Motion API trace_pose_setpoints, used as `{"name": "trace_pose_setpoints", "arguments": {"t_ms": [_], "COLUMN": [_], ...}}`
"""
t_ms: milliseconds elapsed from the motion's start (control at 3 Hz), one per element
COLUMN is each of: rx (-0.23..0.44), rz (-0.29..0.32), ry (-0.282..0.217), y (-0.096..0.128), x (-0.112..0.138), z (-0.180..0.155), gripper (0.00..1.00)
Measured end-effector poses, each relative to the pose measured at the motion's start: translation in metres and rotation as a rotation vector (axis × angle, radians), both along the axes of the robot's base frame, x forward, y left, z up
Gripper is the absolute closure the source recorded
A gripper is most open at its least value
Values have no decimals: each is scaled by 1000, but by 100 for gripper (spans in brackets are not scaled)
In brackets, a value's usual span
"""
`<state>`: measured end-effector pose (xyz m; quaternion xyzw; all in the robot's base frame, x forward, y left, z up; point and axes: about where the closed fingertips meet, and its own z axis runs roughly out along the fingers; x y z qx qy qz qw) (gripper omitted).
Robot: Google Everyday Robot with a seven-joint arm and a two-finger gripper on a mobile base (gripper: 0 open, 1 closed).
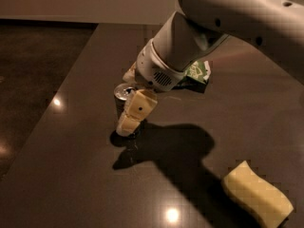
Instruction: Move redbull can near green jalapeno chip bag
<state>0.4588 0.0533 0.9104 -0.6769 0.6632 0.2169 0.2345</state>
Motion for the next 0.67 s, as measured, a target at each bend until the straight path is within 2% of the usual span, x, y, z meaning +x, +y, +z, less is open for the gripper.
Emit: {"name": "trace_pose_setpoints", "arguments": {"t_ms": [667], "rx": [21], "rz": [-16], "ry": [2], "y": [-7], "x": [3], "z": [12], "gripper": [65]}}
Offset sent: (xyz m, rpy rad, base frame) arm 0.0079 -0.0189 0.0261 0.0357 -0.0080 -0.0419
